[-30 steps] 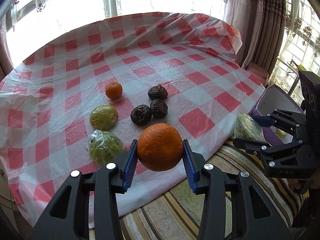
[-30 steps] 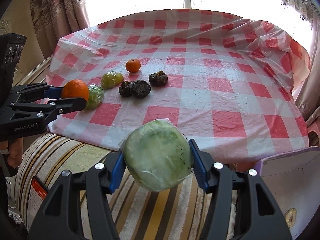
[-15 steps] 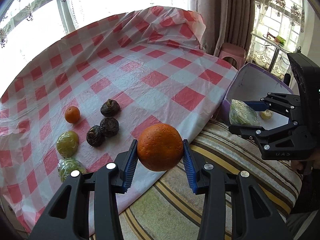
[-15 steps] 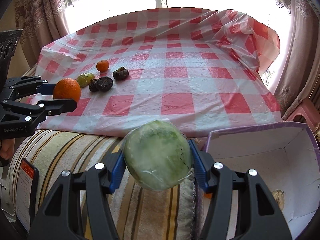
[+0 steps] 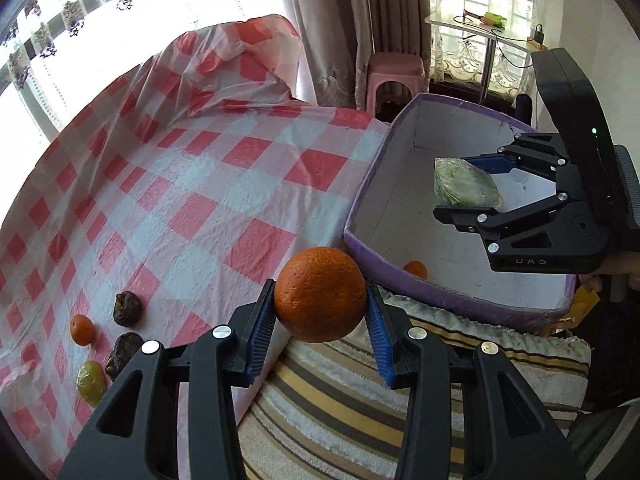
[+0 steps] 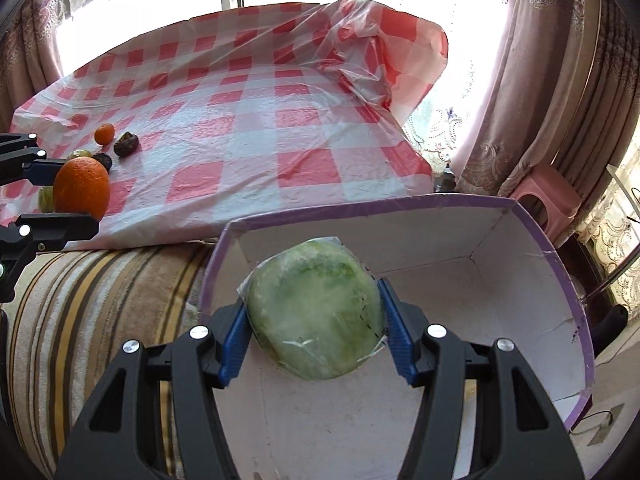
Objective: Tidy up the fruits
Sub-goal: 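Carry the orange and cabbage into the white box and open both tools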
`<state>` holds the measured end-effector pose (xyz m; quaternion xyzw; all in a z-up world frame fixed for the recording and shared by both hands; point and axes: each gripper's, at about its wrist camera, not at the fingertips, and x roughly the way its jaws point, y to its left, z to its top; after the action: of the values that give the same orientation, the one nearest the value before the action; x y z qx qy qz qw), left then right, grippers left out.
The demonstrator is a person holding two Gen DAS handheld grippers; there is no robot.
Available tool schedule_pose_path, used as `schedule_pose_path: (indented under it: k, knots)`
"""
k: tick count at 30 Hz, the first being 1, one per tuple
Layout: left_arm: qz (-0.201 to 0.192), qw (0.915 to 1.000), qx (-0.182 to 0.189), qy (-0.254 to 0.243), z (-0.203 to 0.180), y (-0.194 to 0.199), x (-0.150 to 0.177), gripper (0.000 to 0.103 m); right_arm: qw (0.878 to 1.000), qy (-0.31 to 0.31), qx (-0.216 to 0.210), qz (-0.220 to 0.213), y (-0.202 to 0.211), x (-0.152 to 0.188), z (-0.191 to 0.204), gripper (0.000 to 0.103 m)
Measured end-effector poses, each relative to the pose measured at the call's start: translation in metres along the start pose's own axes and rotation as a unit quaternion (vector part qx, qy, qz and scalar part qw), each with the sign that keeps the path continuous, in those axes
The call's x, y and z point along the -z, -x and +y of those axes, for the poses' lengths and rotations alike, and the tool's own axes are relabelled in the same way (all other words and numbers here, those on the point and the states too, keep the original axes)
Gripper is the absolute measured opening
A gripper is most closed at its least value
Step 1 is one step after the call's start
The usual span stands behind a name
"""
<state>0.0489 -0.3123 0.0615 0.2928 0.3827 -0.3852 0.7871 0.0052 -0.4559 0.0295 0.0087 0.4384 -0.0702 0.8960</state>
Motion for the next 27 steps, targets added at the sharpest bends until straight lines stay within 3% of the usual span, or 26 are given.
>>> schedule_pose_path:
  k: [9, 12, 18, 27]
  knots:
    - [0.038, 0.997, 0.042, -0.052, -0.04, -0.056, -0.037, 0.041, 0.996, 0.019, 0.071, 0.046, -0.018, 0.017, -0.028, 0.059]
    - [0.059, 0.995, 0.038, -0.071, -0.049, -0.078, -0.043, 0.041, 0.995, 0.023, 0.083, 0.056, -0.025, 0.021, -0.03, 0.059]
    - [0.088, 0.9921, 0.035, -0.083, -0.057, -0.111, -0.046, 0.041, 0.993, 0.03, 0.078, 0.078, -0.039, 0.029, -0.025, 0.059]
    - [0.1, 0.99, 0.026, -0.096, -0.064, -0.123, -0.046, 0.043, 0.994, 0.015, 0.072, 0.084, -0.046, 0.032, -0.03, 0.063]
